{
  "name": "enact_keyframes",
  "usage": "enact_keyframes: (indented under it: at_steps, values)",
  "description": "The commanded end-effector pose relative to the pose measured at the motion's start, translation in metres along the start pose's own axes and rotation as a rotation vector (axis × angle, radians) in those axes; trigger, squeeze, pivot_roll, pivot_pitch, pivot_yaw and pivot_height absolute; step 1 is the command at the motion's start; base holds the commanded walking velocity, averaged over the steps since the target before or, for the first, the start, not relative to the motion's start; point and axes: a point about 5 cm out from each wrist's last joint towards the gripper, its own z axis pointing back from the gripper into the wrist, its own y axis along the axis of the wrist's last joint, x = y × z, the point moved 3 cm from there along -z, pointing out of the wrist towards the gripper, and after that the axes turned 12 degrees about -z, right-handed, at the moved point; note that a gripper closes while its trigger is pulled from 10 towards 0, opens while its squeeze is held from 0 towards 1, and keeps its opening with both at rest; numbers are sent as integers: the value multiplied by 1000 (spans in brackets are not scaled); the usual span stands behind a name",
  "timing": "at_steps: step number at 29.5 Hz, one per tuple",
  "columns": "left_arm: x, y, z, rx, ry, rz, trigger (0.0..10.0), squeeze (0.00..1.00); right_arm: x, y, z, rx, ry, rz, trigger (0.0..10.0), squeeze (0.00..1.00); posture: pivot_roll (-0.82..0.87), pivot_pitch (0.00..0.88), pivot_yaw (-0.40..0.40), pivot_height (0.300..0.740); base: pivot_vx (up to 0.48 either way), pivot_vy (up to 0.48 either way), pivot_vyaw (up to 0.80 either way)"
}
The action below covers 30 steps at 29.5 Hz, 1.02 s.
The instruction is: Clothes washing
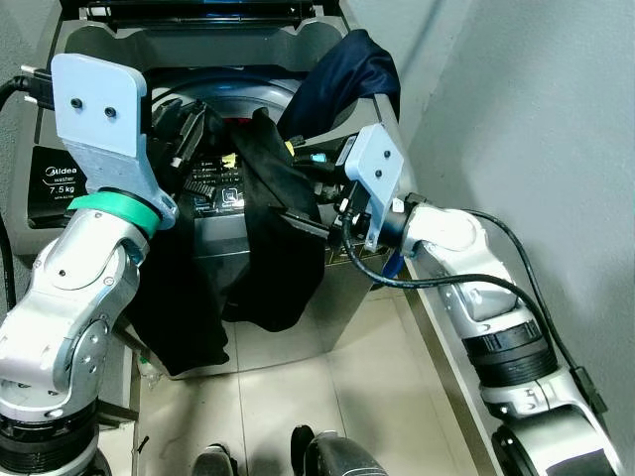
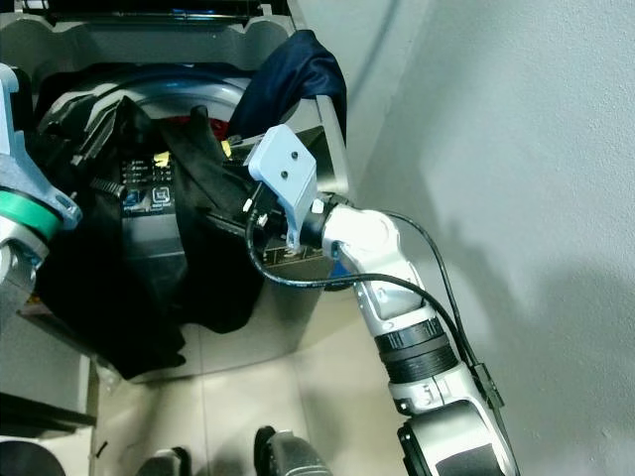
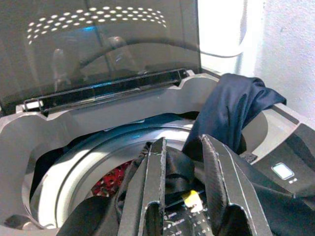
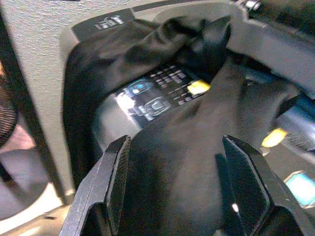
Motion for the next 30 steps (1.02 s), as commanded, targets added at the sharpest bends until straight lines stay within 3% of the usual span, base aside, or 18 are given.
enact_keyframes:
  at_steps: [1,8,15,27,29,30]
  values:
    - [4,-1,4,-9,-34,0,10000,0,-9,-5,-3,-10,37,-28,10000,0,109,135,-32,740,0,0,0]
    - [4,-7,6,-25,-34,-4,10000,0,-20,-15,-22,14,-9,-102,10000,0,112,132,-35,740,0,0,0]
    - [5,-8,5,-26,-36,-2,10000,0,-14,-23,-29,19,-103,-128,10000,0,115,135,-32,740,0,0,0]
    - [5,-11,5,-38,-41,4,10000,0,-9,-29,-31,-14,-167,-65,9647,0,112,144,-33,740,0,0,0]
    - [5,-14,6,-48,-43,7,10000,0,-10,-33,-31,-49,-165,18,4980,0,114,150,-33,740,0,0,0]
    - [5,-14,7,-51,-44,9,10000,0,-11,-35,-31,-62,-161,46,4039,0,114,150,-33,740,0,0,0]
